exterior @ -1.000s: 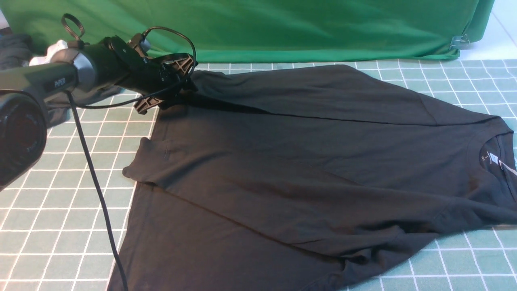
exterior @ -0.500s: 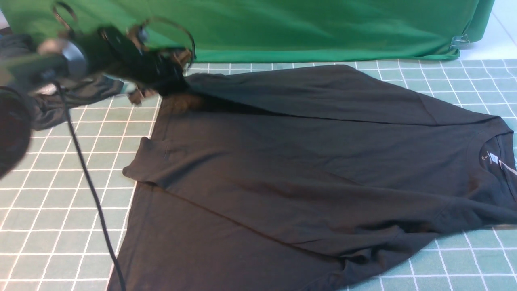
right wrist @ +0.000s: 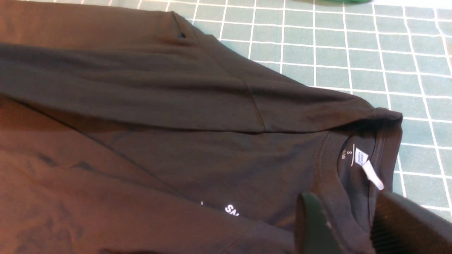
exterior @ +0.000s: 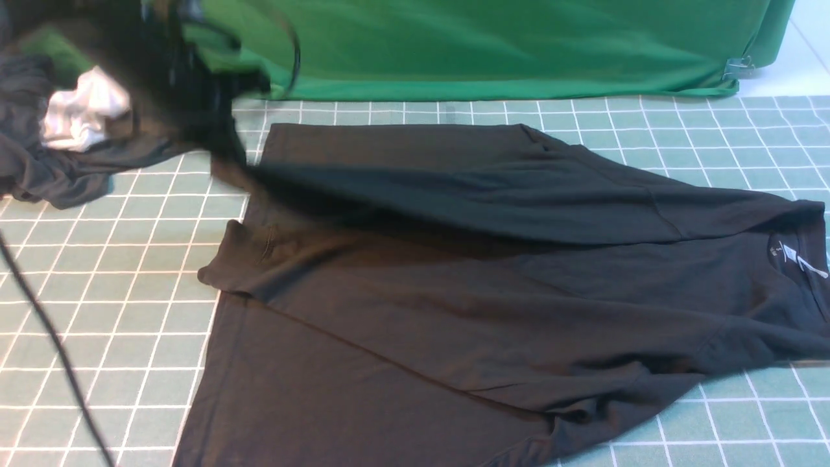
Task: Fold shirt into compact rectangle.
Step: 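Fold the left side of the dark shirt inward over its body with the left gripper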
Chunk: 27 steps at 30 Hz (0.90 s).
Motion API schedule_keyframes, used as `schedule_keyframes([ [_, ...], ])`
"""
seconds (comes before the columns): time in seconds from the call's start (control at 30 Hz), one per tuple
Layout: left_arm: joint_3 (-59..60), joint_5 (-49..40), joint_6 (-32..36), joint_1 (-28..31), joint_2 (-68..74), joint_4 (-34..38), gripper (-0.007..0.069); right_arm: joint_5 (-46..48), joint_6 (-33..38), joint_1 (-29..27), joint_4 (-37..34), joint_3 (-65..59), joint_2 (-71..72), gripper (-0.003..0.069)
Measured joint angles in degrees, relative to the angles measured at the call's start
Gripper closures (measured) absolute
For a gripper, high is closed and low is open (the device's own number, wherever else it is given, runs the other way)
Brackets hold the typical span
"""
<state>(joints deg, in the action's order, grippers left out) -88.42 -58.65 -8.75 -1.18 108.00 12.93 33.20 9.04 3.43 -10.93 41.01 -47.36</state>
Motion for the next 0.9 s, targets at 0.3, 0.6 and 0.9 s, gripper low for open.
schedule_keyframes([
  [0.3,14.5,4.1,-1.3,0.0,-0.4,0.6,0.0566,0.0,0.0,0.0,0.0,0.0,0.0,0.042],
  [0.6,9.8,-2.0,-1.3,0.0,-3.2,-3.2,0.0287,0.0,0.0,0.0,0.0,0.0,0.0,0.042],
  [0.9,13.6,-8.8,-1.3,0.0,-14.9,-8.1,0.0134,0.1,0.0,0.0,0.0,0.0,0.0,0.042],
])
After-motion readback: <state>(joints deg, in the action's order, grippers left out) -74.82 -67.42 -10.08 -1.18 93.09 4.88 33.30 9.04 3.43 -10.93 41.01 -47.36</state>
